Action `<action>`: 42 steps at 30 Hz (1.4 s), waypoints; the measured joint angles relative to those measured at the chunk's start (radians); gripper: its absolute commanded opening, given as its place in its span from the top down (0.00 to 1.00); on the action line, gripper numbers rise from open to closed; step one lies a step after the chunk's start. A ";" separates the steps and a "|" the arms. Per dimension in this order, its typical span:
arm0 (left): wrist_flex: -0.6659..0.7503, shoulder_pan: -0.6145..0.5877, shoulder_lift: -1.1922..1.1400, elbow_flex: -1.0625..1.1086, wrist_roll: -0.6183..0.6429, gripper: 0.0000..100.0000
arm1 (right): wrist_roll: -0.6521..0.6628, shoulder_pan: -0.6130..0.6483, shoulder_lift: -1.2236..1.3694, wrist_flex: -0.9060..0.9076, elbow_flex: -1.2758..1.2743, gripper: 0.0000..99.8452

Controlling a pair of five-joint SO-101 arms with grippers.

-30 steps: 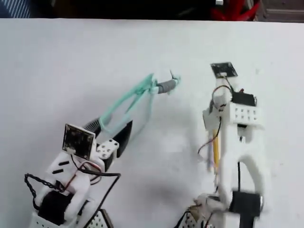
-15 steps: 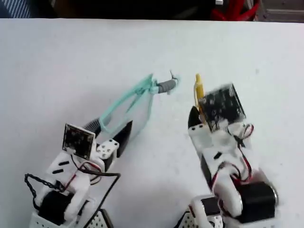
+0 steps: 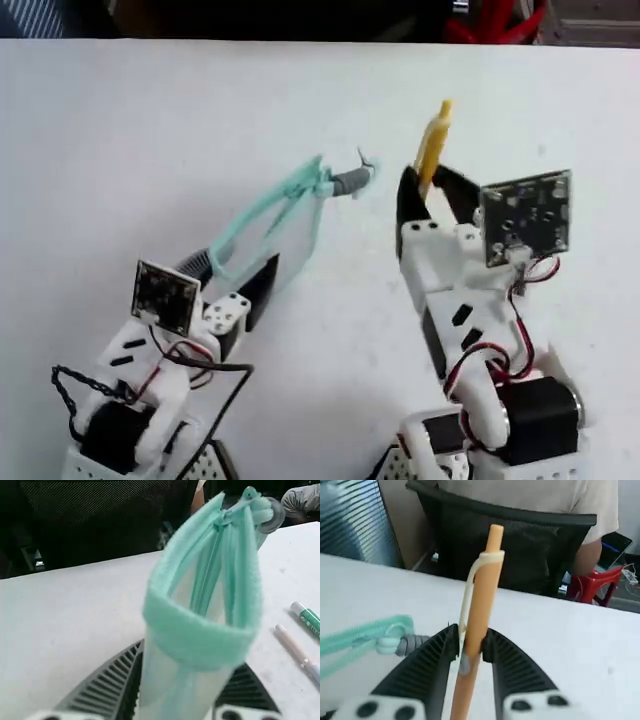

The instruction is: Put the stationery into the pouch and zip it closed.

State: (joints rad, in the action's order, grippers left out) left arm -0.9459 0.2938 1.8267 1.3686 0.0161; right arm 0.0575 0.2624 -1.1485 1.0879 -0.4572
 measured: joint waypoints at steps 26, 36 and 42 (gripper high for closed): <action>0.000 -0.005 0.000 0.000 0.000 0.79 | -0.094 0.451 0.359 -0.353 0.180 0.98; 0.000 -0.002 0.000 0.000 0.000 0.79 | -0.100 0.468 0.430 -0.368 0.296 0.98; 0.000 -0.002 0.000 0.000 0.000 0.79 | -0.100 0.491 0.439 -0.539 0.126 0.98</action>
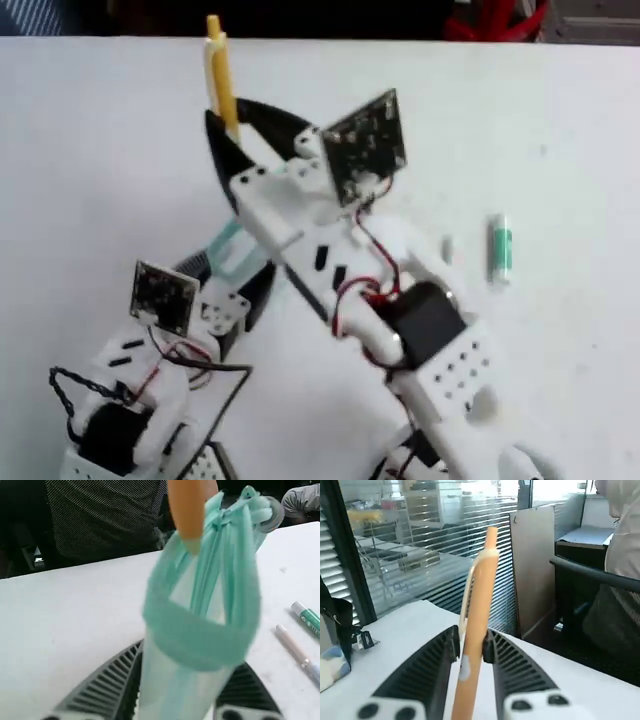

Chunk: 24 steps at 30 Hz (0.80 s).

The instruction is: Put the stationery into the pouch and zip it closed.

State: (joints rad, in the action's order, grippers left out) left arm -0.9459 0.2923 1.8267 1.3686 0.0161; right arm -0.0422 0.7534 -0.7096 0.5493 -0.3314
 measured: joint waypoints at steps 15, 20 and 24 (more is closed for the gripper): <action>0.012 0.003 -0.006 0.000 0.000 0.79 | 0.074 0.052 -0.241 0.132 -0.216 0.97; 0.041 0.003 0.002 0.032 0.000 0.79 | 0.213 0.072 -0.245 0.259 -0.216 0.74; 0.083 -0.002 -0.002 0.061 0.000 0.79 | 0.241 0.100 -0.245 0.344 -0.216 0.69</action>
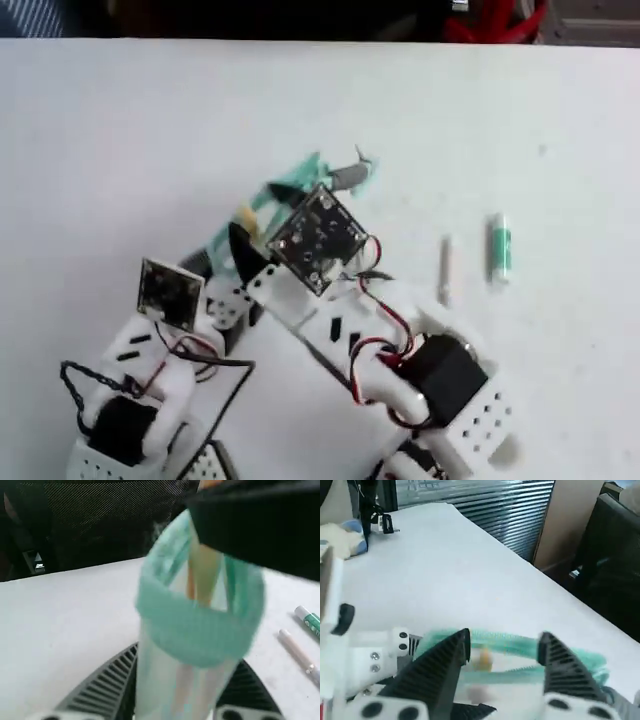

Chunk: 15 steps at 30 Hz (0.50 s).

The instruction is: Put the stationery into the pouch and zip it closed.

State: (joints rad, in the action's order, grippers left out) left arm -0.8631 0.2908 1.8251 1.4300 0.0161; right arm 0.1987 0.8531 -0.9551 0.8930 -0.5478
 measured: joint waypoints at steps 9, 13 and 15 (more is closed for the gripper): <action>0.003 0.000 -0.003 0.003 0.000 0.79 | 0.005 -0.198 -0.021 0.195 0.190 0.69; 0.003 0.000 -0.003 0.003 0.000 0.79 | 0.009 -0.466 0.011 0.255 0.236 0.69; 0.003 0.000 -0.003 0.003 0.000 0.79 | 0.020 -0.620 0.084 0.262 0.236 0.69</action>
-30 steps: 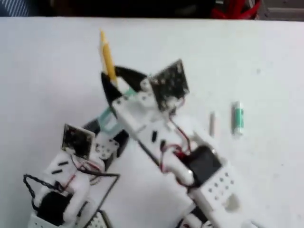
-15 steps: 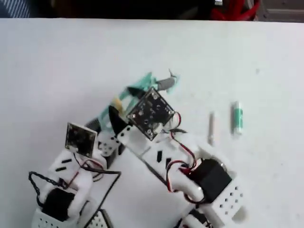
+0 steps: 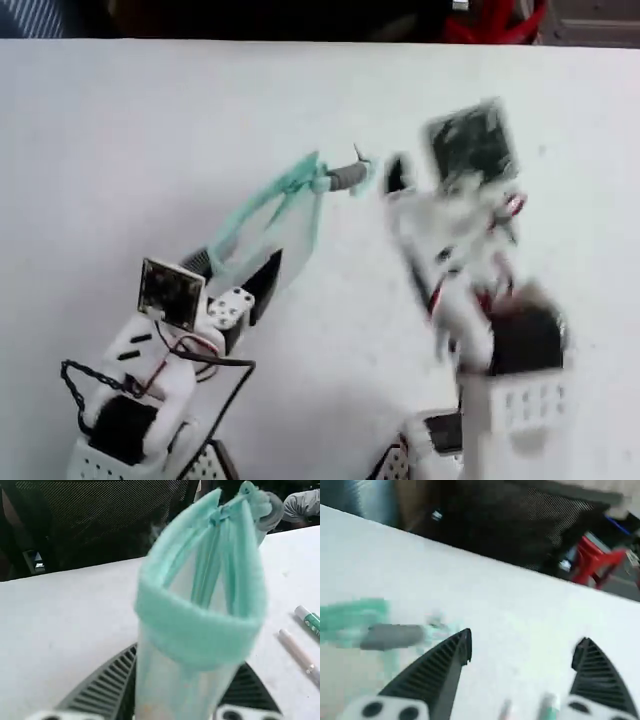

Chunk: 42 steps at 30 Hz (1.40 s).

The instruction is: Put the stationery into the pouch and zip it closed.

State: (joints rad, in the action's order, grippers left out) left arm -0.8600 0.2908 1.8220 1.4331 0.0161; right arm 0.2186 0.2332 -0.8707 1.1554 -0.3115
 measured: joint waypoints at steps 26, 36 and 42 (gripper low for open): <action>0.000 -0.041 0.000 0.000 0.000 0.79 | 0.087 -0.562 1.080 -0.342 -0.002 0.76; -0.017 -0.041 0.005 0.003 0.002 0.79 | 0.087 -0.539 1.212 -0.382 0.040 0.76; -0.017 -0.044 0.005 0.003 0.002 0.79 | 0.087 -0.532 1.284 -0.316 0.144 0.77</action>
State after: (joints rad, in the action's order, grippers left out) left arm -0.8769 0.2463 1.8267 1.4362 0.0176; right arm 0.3061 -0.2992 0.4135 0.8393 -0.1672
